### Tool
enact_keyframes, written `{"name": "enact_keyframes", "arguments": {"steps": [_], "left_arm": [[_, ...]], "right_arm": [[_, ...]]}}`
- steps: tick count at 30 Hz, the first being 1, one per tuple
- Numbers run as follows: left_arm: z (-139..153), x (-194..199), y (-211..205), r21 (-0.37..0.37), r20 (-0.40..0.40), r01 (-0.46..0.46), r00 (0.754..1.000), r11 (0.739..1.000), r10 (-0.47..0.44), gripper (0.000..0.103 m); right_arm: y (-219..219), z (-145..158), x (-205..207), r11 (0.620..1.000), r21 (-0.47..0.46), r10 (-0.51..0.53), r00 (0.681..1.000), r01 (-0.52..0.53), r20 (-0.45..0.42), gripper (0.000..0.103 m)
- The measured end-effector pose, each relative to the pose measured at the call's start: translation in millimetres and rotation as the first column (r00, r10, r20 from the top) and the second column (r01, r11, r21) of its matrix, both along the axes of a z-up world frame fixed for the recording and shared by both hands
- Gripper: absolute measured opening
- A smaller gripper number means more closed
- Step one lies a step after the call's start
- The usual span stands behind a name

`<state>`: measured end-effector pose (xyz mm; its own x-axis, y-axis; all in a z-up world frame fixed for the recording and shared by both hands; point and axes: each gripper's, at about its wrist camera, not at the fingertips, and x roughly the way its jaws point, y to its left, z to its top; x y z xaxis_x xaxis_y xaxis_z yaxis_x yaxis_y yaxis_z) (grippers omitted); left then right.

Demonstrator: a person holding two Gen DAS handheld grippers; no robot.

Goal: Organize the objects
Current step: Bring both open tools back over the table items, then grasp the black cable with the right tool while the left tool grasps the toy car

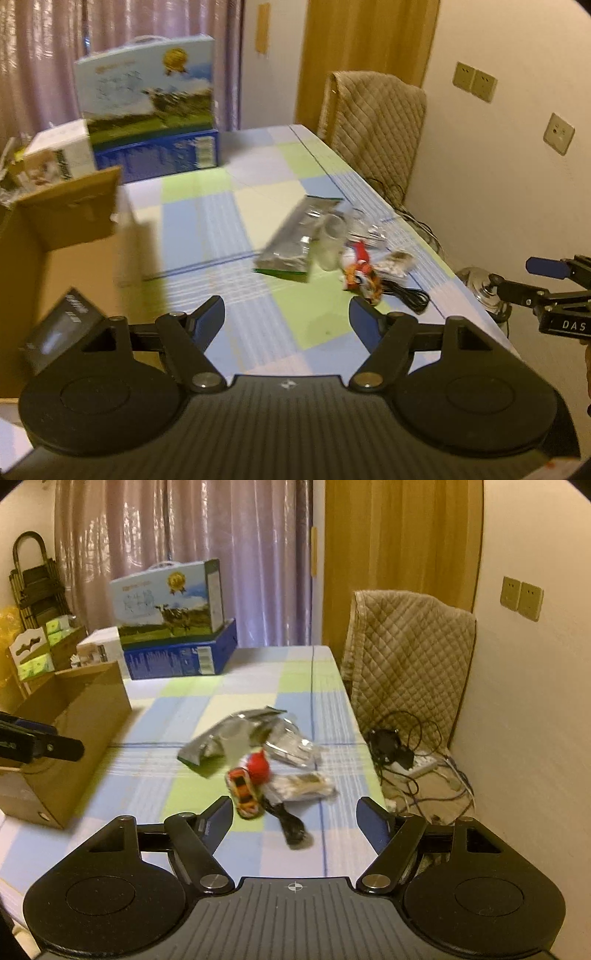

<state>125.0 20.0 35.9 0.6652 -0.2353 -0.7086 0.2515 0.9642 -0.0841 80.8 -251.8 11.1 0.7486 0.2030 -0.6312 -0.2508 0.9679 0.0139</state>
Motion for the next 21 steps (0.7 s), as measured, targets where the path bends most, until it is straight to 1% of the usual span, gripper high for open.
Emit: {"name": "enact_keyframes", "arguments": {"steps": [3,7,12,17,20,21], "left_arm": [[-15.4,12.2,-19.5,0.000,-0.025,0.011,1.000,1.000,-0.011,0.070],[-32.2,27.9,-40.3,0.016,-0.037,0.014,0.999,1.000,-0.014,0.070],[-58.1,48.4,-64.1,0.012,-0.063,0.035,0.997,0.999,-0.034,0.070],[-83.9,67.1,-79.2,0.007,-0.090,0.042,0.995,0.999,-0.041,0.070],[-95.9,77.1,-83.3,0.006,-0.103,0.044,0.994,0.999,-0.043,0.070],[-99.5,80.4,-83.6,0.005,-0.105,0.044,0.993,0.999,-0.043,0.070]], "right_arm": [[-9.8,-10.1,14.9,1.000,0.008,0.013,0.999,-0.013,-0.033,0.071],[-14.6,-28.4,35.3,0.999,0.013,0.030,0.997,-0.030,-0.073,0.071],[-12.2,-55.0,63.2,0.996,0.002,0.087,0.988,-0.087,-0.125,0.071],[-6.0,-83.4,86.0,0.989,-0.003,0.142,0.975,-0.145,-0.171,0.071],[-0.1,-99.2,97.8,0.983,-0.013,0.175,0.966,-0.181,-0.190,0.068],[2.0,-104.8,102.3,0.982,-0.013,0.184,0.962,-0.191,-0.200,0.063]]}}
